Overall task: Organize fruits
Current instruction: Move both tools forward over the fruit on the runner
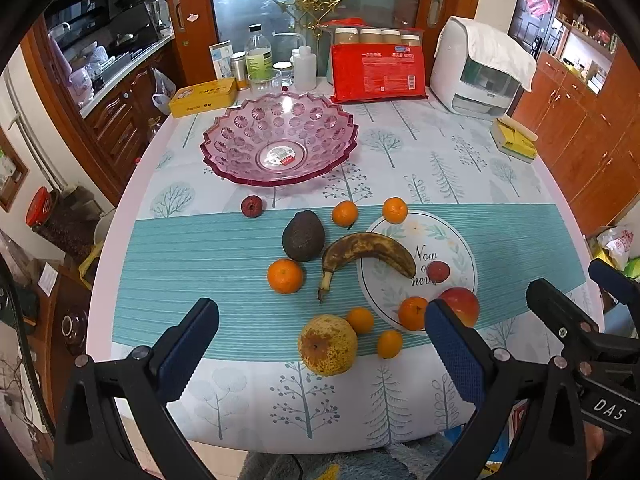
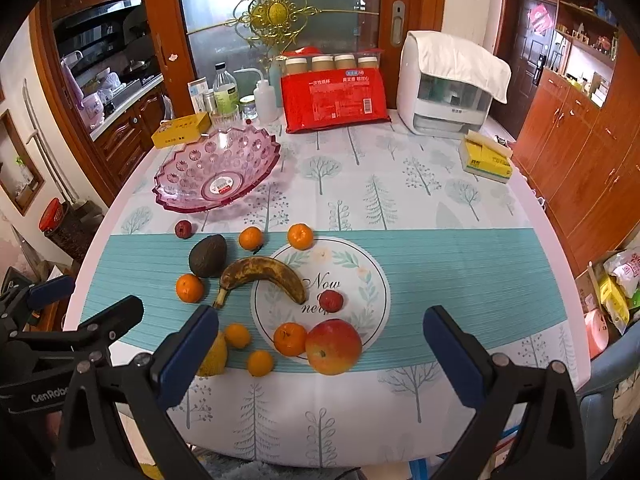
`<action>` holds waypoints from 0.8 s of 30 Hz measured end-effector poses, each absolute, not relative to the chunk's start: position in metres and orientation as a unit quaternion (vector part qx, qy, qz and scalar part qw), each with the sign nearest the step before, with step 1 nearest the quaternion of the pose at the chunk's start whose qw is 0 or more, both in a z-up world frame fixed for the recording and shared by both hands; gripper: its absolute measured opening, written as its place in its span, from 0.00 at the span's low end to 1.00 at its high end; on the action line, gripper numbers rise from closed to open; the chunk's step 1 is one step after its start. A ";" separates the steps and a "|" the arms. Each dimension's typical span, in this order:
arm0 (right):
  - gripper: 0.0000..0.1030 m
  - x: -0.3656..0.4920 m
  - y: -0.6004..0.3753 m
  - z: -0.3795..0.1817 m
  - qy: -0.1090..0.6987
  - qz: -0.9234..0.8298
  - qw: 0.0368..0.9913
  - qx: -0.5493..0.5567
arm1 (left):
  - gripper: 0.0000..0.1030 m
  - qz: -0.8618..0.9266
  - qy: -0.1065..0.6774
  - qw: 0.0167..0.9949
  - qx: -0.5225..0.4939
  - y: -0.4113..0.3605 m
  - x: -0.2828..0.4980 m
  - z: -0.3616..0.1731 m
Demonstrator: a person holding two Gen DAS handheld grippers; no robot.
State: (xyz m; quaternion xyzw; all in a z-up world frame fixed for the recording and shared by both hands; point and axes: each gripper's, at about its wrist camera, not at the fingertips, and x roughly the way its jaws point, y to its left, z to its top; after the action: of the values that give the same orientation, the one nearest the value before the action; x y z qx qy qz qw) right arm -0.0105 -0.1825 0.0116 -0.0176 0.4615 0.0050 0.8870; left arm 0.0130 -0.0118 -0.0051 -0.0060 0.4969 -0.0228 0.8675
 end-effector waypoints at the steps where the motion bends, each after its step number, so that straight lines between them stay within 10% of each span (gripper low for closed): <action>1: 1.00 -0.013 -0.183 0.014 0.458 0.005 0.889 -0.017 | 0.99 -0.024 0.496 0.868 -0.005 -0.012 0.013 -0.005; 24: 1.00 -0.025 -0.198 0.035 0.430 0.009 0.903 0.002 | 0.99 -0.037 0.492 0.870 0.008 -0.024 0.009 0.011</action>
State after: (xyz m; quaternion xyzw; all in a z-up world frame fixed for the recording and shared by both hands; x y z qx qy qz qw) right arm -0.0249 -0.1981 0.0352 0.0022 0.4305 0.0086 0.9026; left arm 0.0085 -0.0238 0.0111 0.0083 0.4921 -0.0375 0.8697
